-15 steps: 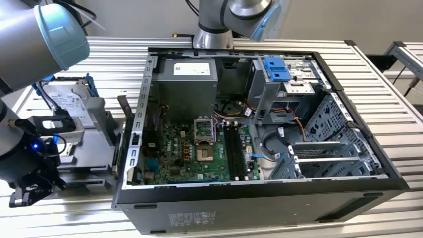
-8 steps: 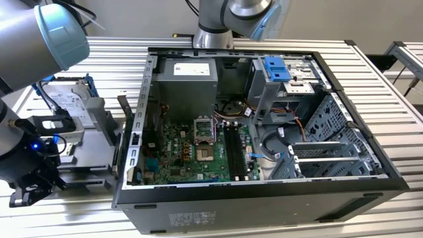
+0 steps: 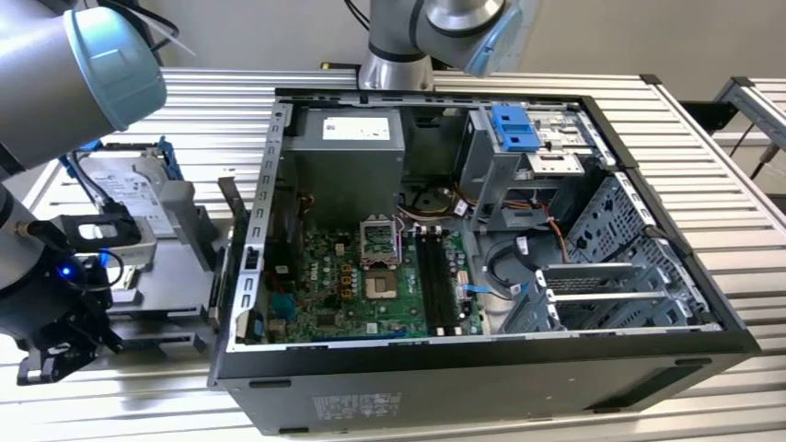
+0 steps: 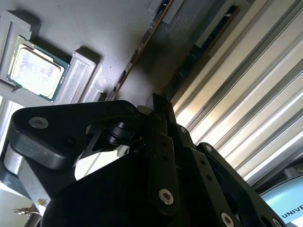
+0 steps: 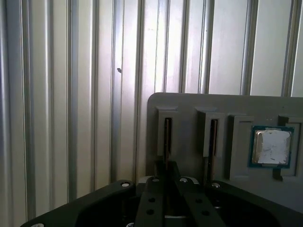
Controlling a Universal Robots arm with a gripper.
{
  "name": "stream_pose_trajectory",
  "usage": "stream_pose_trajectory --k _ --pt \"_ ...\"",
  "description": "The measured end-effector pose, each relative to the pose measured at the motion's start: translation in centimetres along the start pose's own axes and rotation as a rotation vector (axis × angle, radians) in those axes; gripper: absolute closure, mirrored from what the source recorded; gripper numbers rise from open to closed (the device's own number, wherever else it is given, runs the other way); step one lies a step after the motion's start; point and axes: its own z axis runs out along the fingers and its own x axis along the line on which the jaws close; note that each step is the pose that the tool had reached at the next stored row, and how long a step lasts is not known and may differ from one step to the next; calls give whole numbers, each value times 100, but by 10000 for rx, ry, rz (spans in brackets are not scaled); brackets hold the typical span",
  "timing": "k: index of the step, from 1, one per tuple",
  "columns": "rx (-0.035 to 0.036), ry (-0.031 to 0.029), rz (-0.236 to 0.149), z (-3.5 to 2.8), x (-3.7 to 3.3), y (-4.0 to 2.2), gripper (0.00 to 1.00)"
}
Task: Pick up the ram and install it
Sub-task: 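Pick up the ram and move it above insertion slot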
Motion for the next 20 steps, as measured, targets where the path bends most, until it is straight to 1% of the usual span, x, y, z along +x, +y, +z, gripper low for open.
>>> stream_pose_trajectory --k 3,9,10,20 --pt "1 -1 1 -27 -1 0 100" --pt "0 5 0 -127 -2 0 100" --pt "0 6 0 -158 -3 0 100" --pt "0 23 0 -291 -5 0 100"
